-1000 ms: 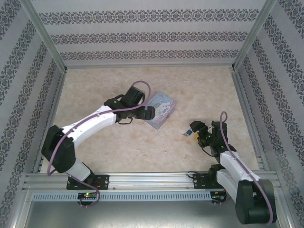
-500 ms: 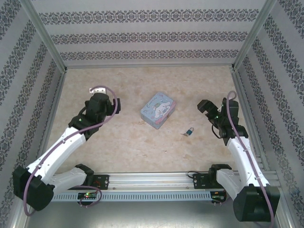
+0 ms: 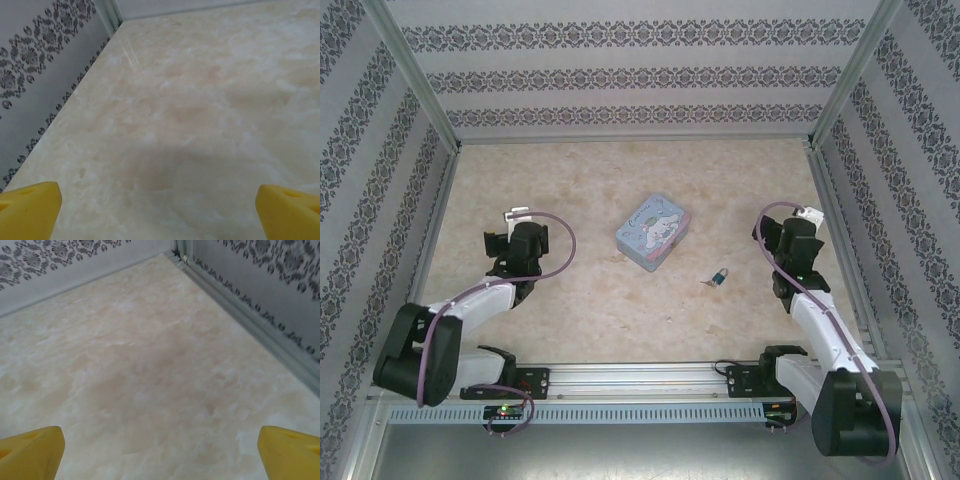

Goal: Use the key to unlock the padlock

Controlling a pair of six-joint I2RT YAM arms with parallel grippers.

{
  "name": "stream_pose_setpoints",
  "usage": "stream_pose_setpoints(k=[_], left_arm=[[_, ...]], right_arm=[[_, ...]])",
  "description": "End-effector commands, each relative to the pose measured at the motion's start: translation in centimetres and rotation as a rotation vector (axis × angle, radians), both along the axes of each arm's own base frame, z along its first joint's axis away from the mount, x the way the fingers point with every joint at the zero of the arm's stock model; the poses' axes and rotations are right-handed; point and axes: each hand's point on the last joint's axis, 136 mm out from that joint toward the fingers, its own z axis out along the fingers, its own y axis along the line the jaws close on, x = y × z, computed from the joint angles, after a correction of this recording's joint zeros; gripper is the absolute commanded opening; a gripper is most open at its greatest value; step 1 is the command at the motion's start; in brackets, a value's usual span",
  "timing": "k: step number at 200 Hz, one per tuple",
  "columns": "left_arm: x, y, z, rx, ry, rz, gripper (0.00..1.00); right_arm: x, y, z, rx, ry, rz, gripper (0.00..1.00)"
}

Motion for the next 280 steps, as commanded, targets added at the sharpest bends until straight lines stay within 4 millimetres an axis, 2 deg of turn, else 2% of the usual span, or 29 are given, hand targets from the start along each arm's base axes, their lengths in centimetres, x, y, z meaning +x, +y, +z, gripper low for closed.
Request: stream_pose_setpoints(k=[1,25,43,66,73,84,92,99,107,117,127,134,145,195,280], left_arm=[[1.9,0.2,1.7,-0.018,-0.160,-0.008,1.00],[2.9,-0.2,1.0,-0.009,-0.157,-0.077,1.00],[3.5,-0.3,0.0,-0.043,-0.155,-0.125,1.00],[4.3,-0.1,-1.2,-0.092,-0.113,-0.146,0.99],[4.6,0.0,-1.4,-0.113,-0.112,-0.160,0.99],[4.9,0.0,-1.9,-0.154,-0.090,-0.183,0.99],[5.0,0.1,-2.0,-0.173,-0.094,-0.196,0.99],[5.1,0.0,-2.1,-0.189,-0.089,-0.213,0.99],[5.0,-0.4,-2.5,-0.207,-0.092,-0.250,0.99],[5.2,-0.8,-2.6,-0.205,-0.142,-0.294,0.99],[4.8,-0.9,-3.2,-0.224,-0.075,-0.286,0.99],[5.2,-0.7,-2.7,-0.217,-0.121,-0.289,0.99],[4.9,-0.8,-3.2,-0.224,-0.086,-0.286,0.99],[5.0,-0.7,-3.1,-0.225,-0.093,-0.286,0.99],[5.1,-0.7,-3.0,-0.226,-0.097,-0.285,0.99]], right_arm=[[1.4,-1.1,0.7,-0.142,-0.057,-0.017,0.98],[2.7,-1.2,-0.6,-0.173,-0.076,-0.005,0.98],[3.7,-0.3,-1.8,-0.160,-0.086,0.046,0.98],[5.4,2.2,-2.9,-0.139,-0.146,0.192,0.98],[6.0,3.7,-3.1,-0.156,-0.152,0.268,0.98],[6.5,6.1,-4.7,-0.180,-0.129,0.397,0.98],[7.0,7.1,-4.2,-0.195,-0.181,0.439,0.98],[7.0,6.8,-4.0,-0.184,-0.165,0.435,0.98],[6.9,6.6,-4.7,-0.160,-0.111,0.437,0.98],[7.1,6.3,-4.6,-0.138,-0.151,0.426,0.98],[7.2,6.2,-4.5,-0.130,-0.143,0.430,0.98],[7.1,6.1,-4.8,-0.127,-0.120,0.430,0.98],[7.2,6.1,-4.6,-0.131,-0.141,0.427,0.98],[6.9,6.3,-4.5,-0.187,-0.127,0.400,0.98],[7.1,6.2,-4.8,-0.162,-0.118,0.411,0.98]])
